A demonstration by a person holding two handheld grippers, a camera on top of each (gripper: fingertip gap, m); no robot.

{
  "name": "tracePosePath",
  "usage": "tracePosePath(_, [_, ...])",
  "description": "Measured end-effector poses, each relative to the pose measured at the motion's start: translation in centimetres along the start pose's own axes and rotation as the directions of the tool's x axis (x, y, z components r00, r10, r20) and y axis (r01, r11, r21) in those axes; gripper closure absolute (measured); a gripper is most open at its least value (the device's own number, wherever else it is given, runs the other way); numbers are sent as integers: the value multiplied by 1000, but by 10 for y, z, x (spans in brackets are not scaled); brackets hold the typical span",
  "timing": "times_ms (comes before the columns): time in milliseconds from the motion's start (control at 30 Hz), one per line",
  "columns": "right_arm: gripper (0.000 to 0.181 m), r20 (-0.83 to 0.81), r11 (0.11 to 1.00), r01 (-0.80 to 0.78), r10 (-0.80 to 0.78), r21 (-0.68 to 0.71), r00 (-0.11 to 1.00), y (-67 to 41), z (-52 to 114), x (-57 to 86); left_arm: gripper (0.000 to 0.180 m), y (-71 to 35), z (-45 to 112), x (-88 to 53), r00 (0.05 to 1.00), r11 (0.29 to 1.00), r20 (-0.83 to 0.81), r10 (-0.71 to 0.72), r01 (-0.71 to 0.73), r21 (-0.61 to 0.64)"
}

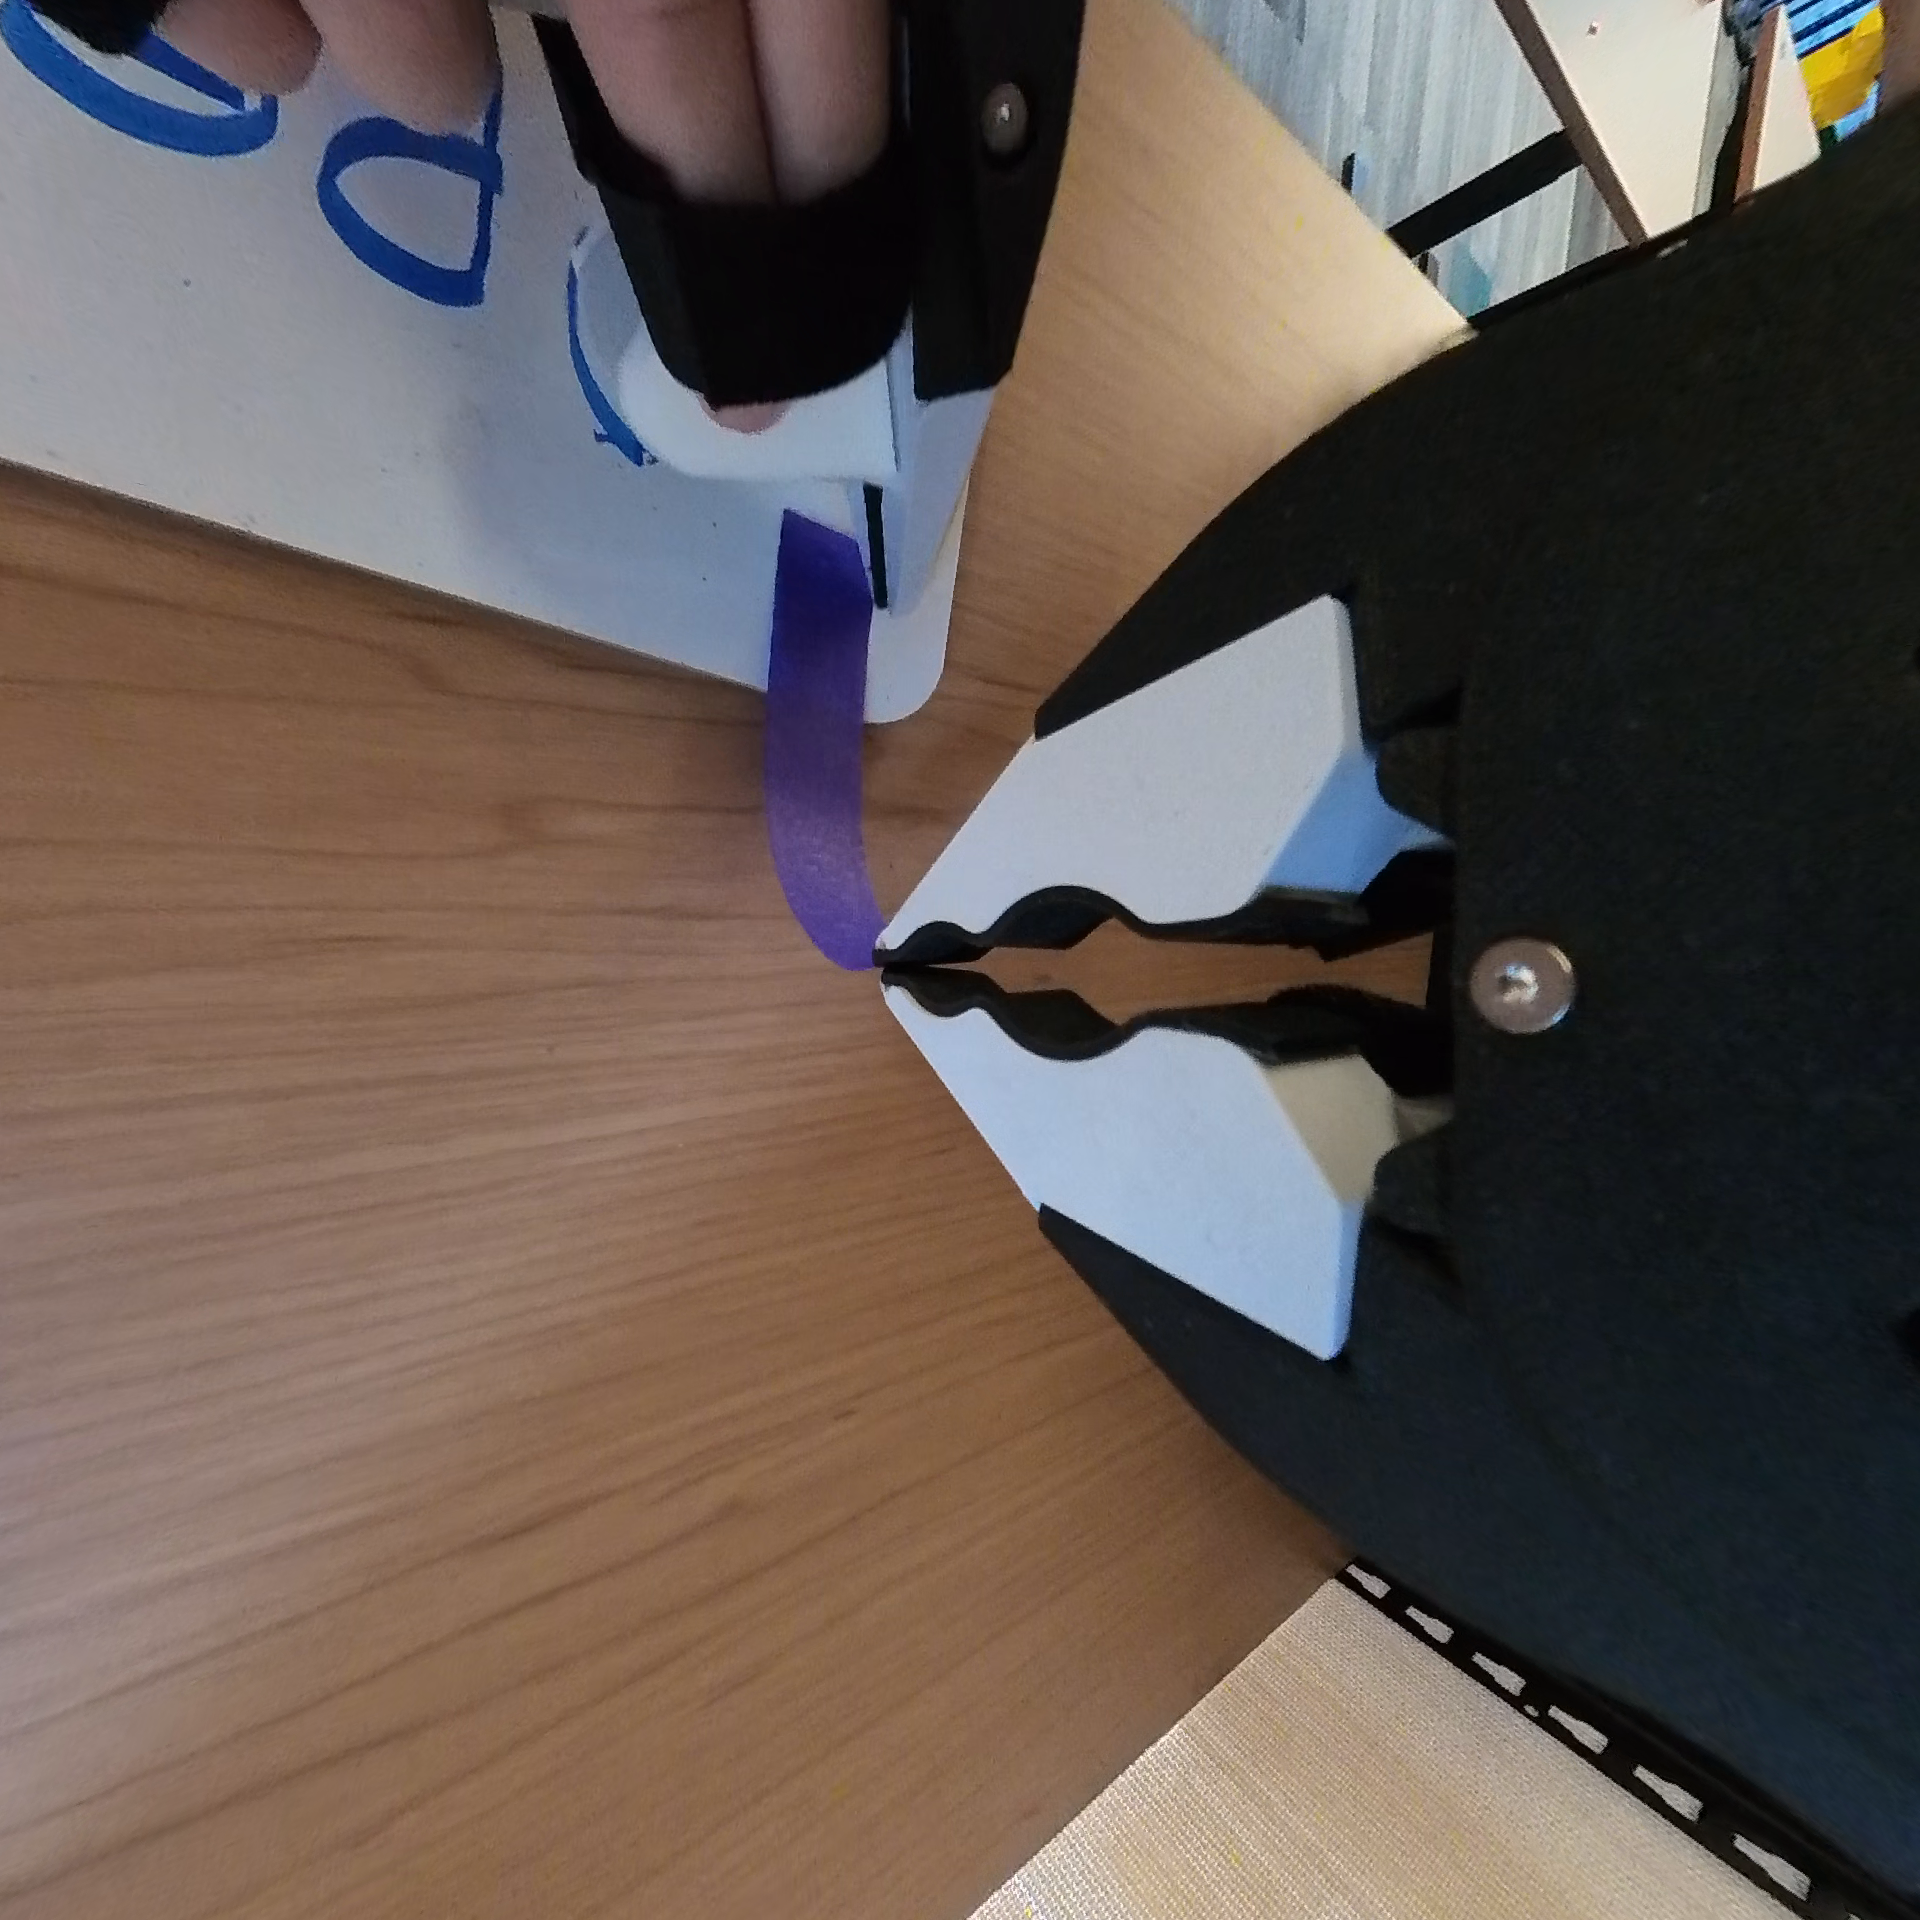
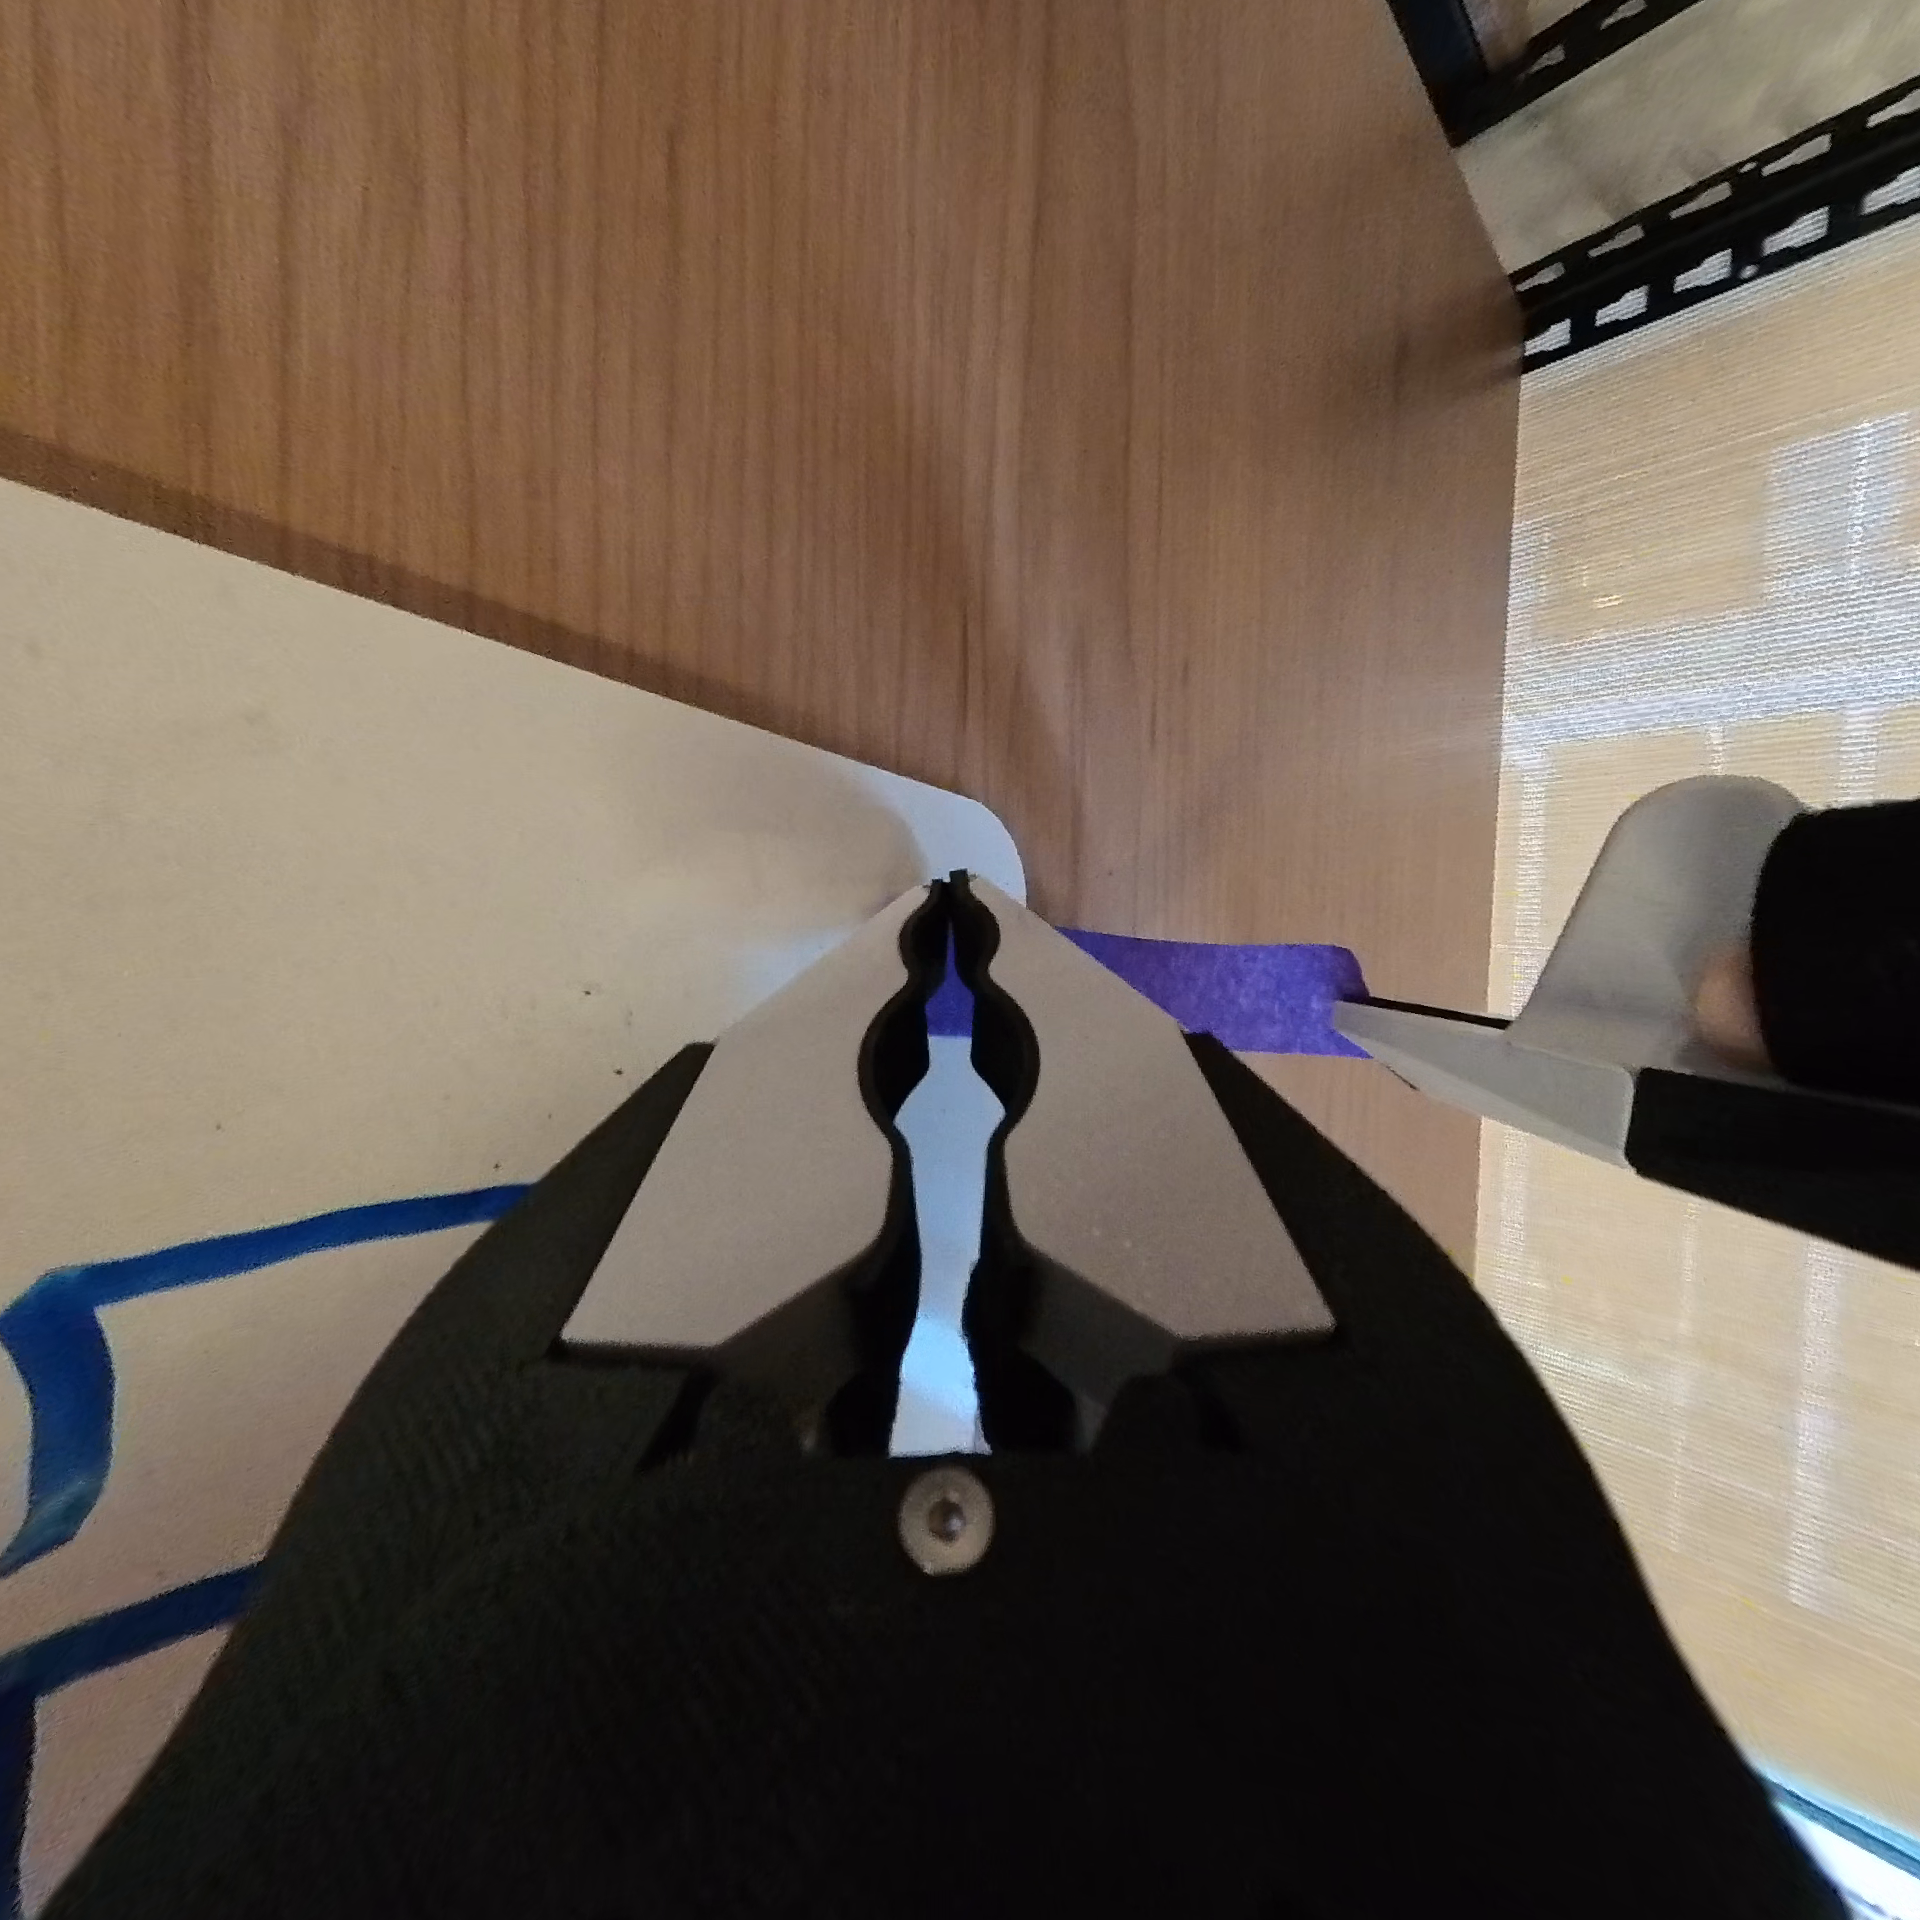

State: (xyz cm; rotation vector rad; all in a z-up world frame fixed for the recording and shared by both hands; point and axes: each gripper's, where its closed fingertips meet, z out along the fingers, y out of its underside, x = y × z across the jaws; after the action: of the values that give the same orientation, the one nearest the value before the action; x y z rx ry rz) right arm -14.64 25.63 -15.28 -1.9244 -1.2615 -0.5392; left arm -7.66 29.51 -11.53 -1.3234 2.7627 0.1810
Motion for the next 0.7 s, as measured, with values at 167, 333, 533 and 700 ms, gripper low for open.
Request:
tracePosePath(167, [181,-24,998,42,-41,49,999,-11,-1,-6,180,1,2,-1,1000,1000,-7,-3,3,6])
tracePosePath(333, [181,14,996,-50,49,74,999,-5,-8,1,180,3,5,-3,1000,1000,-10,1,-1,0])
tracePosePath(533, [181,287,907,-414,376,81,881,1,-7,-7,180,-1,6,-4,1000,1000,-7,14,-14,1])
tracePosePath(700, [181,287,914,-385,338,126,896,3,-8,-8,180,-3,6,-6,1000,1000,-5,21,-21,0])
